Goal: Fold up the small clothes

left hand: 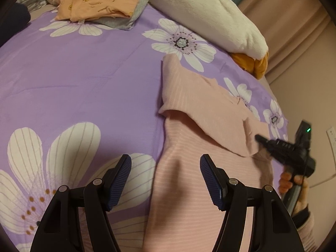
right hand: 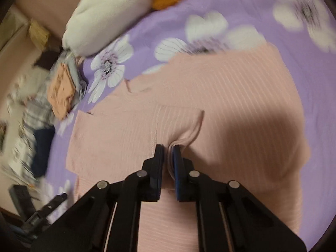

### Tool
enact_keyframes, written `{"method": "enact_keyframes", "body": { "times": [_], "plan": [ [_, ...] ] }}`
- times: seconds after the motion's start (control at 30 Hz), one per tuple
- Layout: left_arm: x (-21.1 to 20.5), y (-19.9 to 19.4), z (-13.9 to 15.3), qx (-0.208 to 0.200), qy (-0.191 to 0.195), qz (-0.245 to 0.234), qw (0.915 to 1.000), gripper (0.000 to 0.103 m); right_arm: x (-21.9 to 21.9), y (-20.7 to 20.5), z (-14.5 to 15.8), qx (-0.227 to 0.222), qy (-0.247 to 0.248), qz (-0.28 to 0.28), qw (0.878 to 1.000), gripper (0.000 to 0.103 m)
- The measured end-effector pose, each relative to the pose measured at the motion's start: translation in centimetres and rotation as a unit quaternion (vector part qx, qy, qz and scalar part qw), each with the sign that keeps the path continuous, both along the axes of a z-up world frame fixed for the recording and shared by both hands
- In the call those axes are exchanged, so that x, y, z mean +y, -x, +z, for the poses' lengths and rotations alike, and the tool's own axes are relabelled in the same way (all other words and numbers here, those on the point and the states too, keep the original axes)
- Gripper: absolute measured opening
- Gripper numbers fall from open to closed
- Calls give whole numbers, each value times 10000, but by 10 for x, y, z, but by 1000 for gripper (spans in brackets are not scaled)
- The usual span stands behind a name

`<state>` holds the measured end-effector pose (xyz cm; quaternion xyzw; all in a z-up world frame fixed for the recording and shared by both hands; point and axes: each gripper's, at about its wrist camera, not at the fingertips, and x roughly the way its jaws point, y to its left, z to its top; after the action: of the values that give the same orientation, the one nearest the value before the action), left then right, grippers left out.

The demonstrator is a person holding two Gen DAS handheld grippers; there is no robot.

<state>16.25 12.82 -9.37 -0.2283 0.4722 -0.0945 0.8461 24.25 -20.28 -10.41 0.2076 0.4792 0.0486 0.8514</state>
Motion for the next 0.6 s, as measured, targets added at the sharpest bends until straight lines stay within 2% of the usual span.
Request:
{"method": "enact_keyframes", "body": {
  "times": [0.1, 0.2, 0.27, 0.33, 0.43, 0.6],
  "plan": [
    [4, 1, -1, 38, -20, 44, 10000, 66, 16, -5, 42, -568, 34, 245, 9981, 9],
    [5, 2, 0, 44, -57, 47, 10000, 66, 17, 4, 95, -1364, -225, 253, 9901, 9],
    [6, 2, 1, 32, -72, 45, 10000, 66, 8, 16, 116, -1692, -356, 179, 9848, 9],
    [7, 1, 1, 46, -91, 59, 9999, 66, -4, 25, 123, -1835, -423, 131, 9820, 9],
    [4, -3, -1, 98, -85, 37, 9999, 66, -20, 31, 107, -1581, -191, -69, 9872, 9],
    [-20, -19, 7, 4, -291, -261, 9992, 66, -46, 20, 40, -685, 41, -331, 9971, 13]
  ]
}}
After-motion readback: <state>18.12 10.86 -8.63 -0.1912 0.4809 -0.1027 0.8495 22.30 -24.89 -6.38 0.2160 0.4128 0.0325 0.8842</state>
